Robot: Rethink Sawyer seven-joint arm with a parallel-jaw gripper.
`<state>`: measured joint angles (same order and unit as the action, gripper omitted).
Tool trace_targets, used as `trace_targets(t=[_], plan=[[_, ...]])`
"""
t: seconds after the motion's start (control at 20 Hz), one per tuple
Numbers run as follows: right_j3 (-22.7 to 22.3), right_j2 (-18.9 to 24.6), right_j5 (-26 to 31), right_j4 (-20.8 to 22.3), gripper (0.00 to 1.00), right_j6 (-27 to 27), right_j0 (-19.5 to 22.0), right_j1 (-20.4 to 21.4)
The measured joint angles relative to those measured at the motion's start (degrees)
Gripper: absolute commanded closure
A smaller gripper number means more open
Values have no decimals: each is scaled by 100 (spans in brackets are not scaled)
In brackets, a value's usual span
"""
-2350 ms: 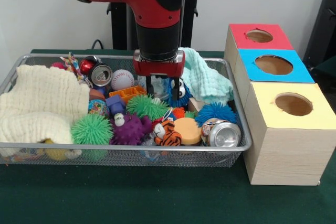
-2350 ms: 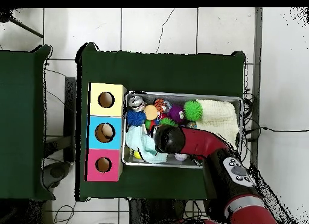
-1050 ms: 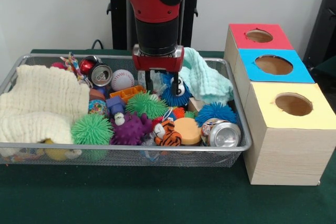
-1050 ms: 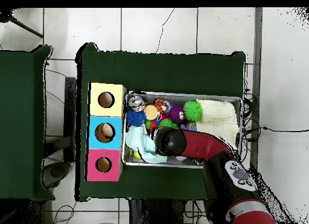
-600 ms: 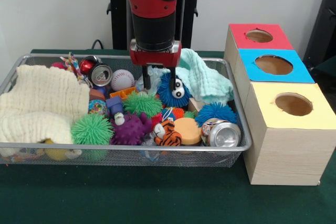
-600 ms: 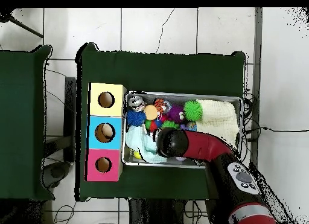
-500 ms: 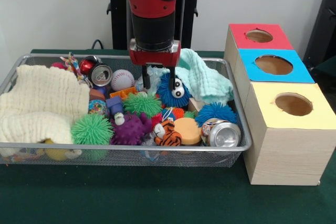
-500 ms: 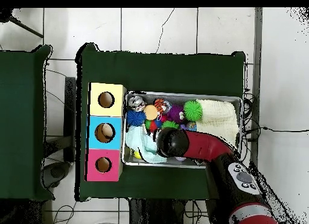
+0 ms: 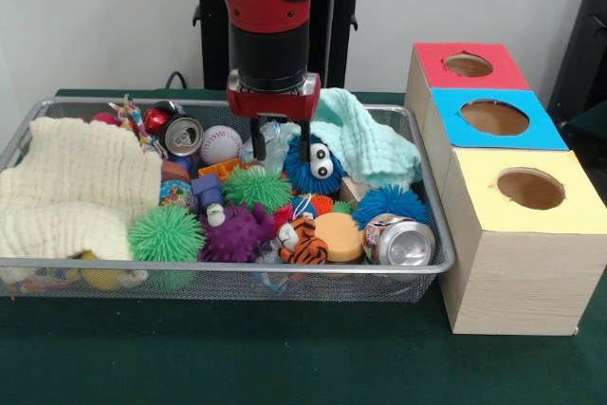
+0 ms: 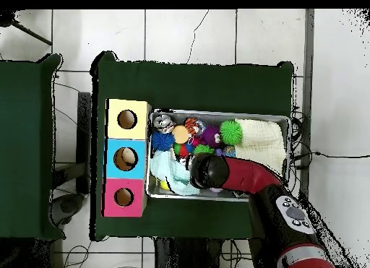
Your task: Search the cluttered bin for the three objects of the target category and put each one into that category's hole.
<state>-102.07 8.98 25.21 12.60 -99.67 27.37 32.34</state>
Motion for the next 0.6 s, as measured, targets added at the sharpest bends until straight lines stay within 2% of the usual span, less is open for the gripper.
trace_targets(t=[0.6], plan=[[1, -58, -1, -1, 0, 0, 29, -85]])
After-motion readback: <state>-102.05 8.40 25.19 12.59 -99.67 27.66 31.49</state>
